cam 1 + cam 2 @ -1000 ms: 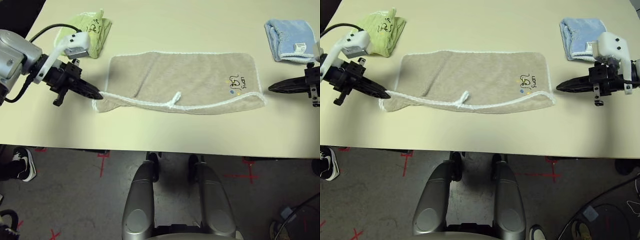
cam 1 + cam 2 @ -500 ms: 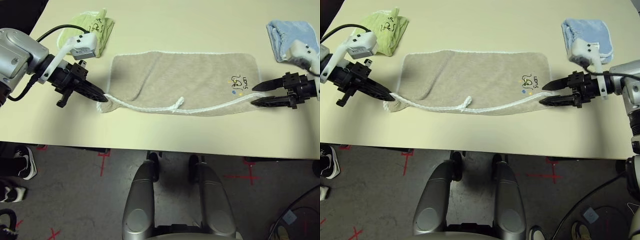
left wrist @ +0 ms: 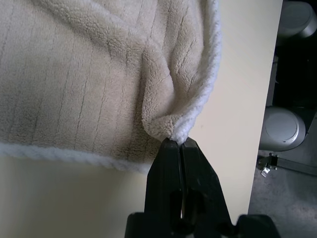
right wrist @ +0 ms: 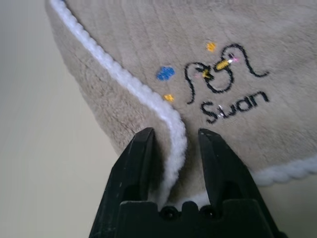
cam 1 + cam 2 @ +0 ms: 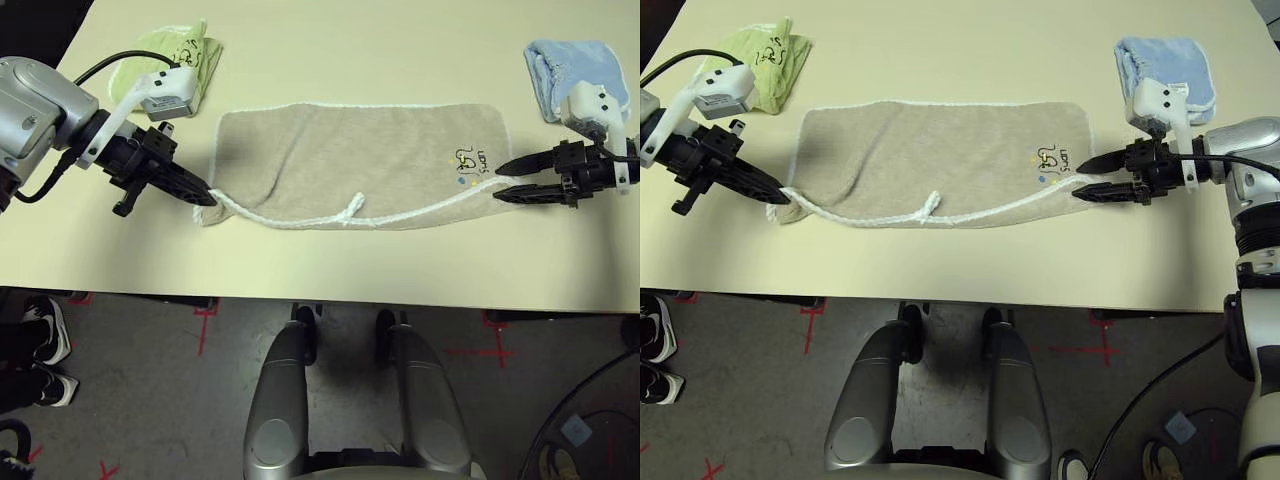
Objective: Fold the towel and set it aside.
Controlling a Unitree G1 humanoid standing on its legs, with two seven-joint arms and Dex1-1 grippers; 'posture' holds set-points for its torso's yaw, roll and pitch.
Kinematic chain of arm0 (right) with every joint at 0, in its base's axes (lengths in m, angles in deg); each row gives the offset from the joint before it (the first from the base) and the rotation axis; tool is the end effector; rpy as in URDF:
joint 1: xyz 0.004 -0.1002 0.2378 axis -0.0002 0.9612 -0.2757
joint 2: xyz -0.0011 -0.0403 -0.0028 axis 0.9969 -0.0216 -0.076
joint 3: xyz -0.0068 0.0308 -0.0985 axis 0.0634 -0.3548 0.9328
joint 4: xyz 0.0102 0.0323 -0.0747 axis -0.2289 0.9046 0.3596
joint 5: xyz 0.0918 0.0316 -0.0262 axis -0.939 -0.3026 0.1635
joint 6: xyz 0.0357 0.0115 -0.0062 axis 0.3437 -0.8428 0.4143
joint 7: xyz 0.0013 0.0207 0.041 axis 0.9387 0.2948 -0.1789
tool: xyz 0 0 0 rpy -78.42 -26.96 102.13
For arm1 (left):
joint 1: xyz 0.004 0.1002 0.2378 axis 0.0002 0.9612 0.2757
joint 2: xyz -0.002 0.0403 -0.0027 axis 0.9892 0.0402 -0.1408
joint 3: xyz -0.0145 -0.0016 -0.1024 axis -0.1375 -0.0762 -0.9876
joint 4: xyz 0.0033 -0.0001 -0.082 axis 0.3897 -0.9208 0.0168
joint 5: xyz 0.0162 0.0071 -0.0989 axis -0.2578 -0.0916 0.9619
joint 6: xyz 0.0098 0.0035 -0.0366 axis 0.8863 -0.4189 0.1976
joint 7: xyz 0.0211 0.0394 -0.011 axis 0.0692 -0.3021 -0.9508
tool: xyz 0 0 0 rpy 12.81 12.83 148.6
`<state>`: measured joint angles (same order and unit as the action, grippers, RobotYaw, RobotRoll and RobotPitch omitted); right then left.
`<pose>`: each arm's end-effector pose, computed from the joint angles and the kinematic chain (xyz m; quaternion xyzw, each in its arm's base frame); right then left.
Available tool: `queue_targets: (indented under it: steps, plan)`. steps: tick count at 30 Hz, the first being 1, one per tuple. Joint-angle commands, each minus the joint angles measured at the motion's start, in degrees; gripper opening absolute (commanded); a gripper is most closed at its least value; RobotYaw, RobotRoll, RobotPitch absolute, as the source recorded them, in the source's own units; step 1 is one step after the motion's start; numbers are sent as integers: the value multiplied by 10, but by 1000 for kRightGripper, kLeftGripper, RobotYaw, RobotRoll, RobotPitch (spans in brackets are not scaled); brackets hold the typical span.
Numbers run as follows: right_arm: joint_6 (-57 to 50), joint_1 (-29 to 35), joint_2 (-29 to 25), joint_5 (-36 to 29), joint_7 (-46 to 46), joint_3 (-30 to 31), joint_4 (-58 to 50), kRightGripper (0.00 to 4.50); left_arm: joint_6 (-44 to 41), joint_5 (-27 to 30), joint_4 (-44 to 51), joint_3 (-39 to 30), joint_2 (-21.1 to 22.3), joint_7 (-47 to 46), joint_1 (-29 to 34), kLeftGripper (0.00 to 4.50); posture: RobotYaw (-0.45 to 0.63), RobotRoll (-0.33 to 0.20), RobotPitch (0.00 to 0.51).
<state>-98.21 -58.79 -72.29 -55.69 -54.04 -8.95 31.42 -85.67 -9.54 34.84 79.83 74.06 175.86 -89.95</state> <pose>0.3124 -0.3229 0.2468 -0.2265 0.1762 0.5395 0.7916 0.3094 0.2810 0.3212 0.3068 0.3309 -0.5693 0.6872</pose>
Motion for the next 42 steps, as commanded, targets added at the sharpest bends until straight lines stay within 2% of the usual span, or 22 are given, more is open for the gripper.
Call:
queue_targets:
  steps: [1,4,10,14,17,21,22,39,42]
  plan:
    - [-33,18,-32,-43,-8,2,-33,2365,10,-2,-9,2,9,5,11,0,33,0,369]
    - [-42,20,-51,-60,-8,-9,-42,2365,15,-5,-16,3,10,5,14,0,26,0,368]
    - [-3,26,-81,-50,-8,-41,-14,2365,17,-4,-24,4,14,5,10,0,19,0,367]
    - [-12,29,-73,-48,-1,-49,-29,2365,23,-8,-35,6,7,5,10,0,11,0,367]
    - [2,38,-57,-50,5,-48,-56,2967,26,-9,-35,7,4,5,12,0,10,0,369]
    - [37,51,-34,-58,14,-61,-80,4346,26,-6,-29,9,4,5,17,0,14,0,370]
    - [39,53,-30,-61,13,-63,-85,4432,26,-5,-27,10,4,5,18,0,15,0,370]
    - [50,36,-17,10,5,-24,-45,4432,19,-1,-6,-2,11,5,35,0,30,0,375]
    - [51,34,-12,14,7,-24,-38,3829,19,-2,-5,-2,11,5,35,0,28,0,375]
